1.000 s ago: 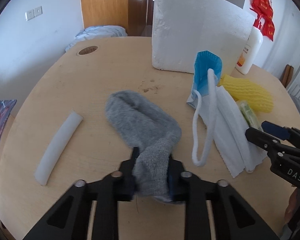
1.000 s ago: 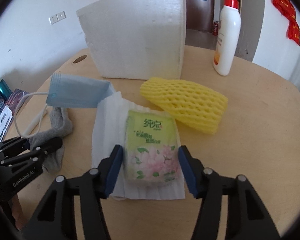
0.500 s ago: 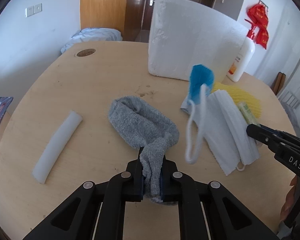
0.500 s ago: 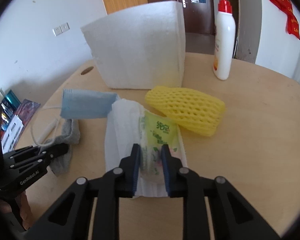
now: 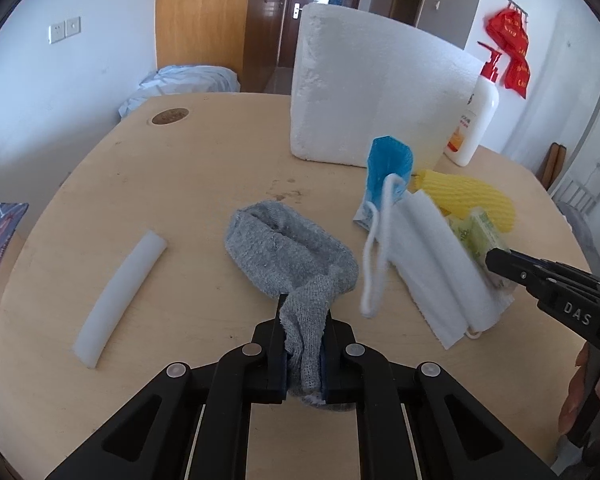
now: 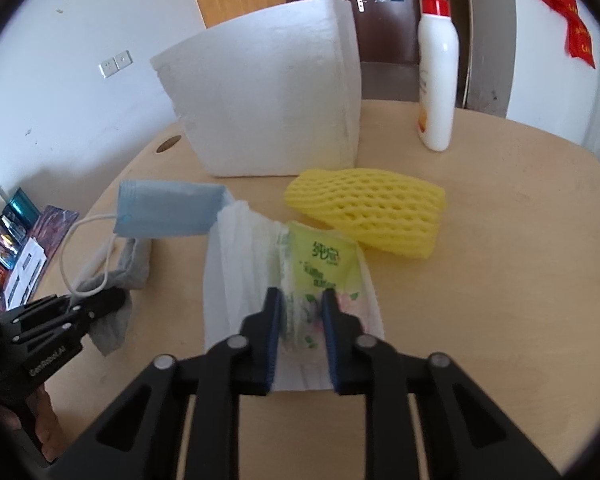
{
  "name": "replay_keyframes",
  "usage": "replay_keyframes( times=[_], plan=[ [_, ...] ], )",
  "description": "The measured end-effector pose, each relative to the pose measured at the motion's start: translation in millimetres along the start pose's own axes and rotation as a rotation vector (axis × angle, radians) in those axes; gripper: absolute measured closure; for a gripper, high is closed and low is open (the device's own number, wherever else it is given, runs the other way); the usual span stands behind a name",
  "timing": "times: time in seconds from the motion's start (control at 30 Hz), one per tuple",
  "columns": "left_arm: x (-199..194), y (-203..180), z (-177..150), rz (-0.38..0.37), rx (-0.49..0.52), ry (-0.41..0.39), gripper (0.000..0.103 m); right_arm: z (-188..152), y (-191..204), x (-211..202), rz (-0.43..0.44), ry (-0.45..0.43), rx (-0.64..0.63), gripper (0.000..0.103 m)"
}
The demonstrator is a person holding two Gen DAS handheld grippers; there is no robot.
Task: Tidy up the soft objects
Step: 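Close the left gripper on the grey sock while the right grasps the tissue pack, then lift the grey sock with the left gripper while the right lifts the tissue pack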
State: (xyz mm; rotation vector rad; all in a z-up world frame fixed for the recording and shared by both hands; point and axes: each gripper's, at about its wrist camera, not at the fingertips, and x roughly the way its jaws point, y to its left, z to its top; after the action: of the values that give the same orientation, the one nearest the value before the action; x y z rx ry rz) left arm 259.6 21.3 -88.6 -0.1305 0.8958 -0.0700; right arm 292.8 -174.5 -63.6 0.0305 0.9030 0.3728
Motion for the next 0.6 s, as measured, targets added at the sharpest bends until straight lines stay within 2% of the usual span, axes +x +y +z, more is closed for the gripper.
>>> replay_keyframes(
  times=[0.3, 0.6],
  plan=[
    [-13.9, -0.5, -4.0, -0.020, 0.010, -0.036, 0.094, 0.2, 5.6, -18.1, 0.005, -0.071, 0.007, 0.093],
    [-42.7, -2.3, -7.0, 0.000, 0.020, -0.100, 0.094, -2.5, 8.6, -35.1, 0.021, -0.116, 0.022, 0.093]
  ],
)
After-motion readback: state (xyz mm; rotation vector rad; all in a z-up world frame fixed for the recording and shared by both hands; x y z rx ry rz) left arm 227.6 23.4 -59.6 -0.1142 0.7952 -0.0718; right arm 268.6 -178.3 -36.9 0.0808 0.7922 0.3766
